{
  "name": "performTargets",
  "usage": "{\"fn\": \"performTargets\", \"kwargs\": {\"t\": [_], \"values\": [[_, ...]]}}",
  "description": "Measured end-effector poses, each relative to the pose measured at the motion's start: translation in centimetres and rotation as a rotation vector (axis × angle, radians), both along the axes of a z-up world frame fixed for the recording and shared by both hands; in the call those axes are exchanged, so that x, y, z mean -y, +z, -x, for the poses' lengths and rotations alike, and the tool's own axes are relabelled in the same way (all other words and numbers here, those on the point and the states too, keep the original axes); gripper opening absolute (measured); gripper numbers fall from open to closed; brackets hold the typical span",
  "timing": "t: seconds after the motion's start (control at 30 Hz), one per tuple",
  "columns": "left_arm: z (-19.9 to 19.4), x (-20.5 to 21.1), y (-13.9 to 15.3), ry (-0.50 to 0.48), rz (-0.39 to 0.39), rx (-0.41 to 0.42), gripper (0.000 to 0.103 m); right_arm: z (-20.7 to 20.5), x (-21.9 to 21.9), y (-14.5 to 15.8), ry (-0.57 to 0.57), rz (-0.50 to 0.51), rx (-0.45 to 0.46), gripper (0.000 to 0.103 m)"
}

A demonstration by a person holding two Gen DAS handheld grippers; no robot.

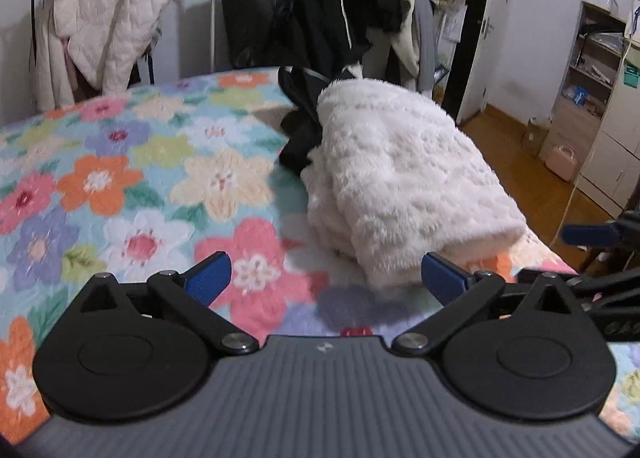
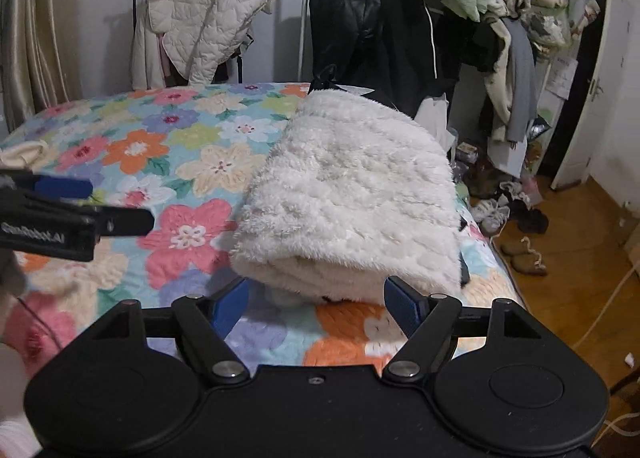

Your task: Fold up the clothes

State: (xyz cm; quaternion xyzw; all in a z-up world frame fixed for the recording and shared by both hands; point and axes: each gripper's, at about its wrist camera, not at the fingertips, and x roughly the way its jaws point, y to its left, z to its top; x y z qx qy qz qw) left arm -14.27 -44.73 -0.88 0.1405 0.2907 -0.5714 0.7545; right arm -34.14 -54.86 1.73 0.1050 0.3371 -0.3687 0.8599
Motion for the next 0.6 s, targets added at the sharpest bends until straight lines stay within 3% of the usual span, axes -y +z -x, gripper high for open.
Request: {"fn": "performTargets", "kwargs": {"t": [0.13,0.23,0.27,0.33,0.47,0.6], "values": [[0.0,-1.6,1.2,-0.015,-0.014,0.018,0.103,2.0,-0.9,2.8,-0.02,-0.084,0.092,0.087],[0.0,-2.7,2.4,-0.074,0.011,-0.01,0.103,3.5,-1.3,4.8,0.053,-0.229,0.23,0.088],[0.1,-3.0,2.8,-0.084,0.025,-0.013,0.103,3.6,-1.6,5.3,0.063,-0.226,0.233,0.089],[0.3,-3.4,3.3,-0.092,0.041,-0.006,0.103,3.5,-2.4,6.1,0.058,-0.18,0.203,0.09],[1.3,-2.9,2.4,-0.076,0.017,0.041,0.103,2.4,-2.3,4.7,-0.036,-0.087,0.085,0.09],[1.7,-1.9,0.8,-0.072,-0.03,0.066,0.103,1.7,-1.8,2.4,-0.076,-0.088,0.031,0.09]]}}
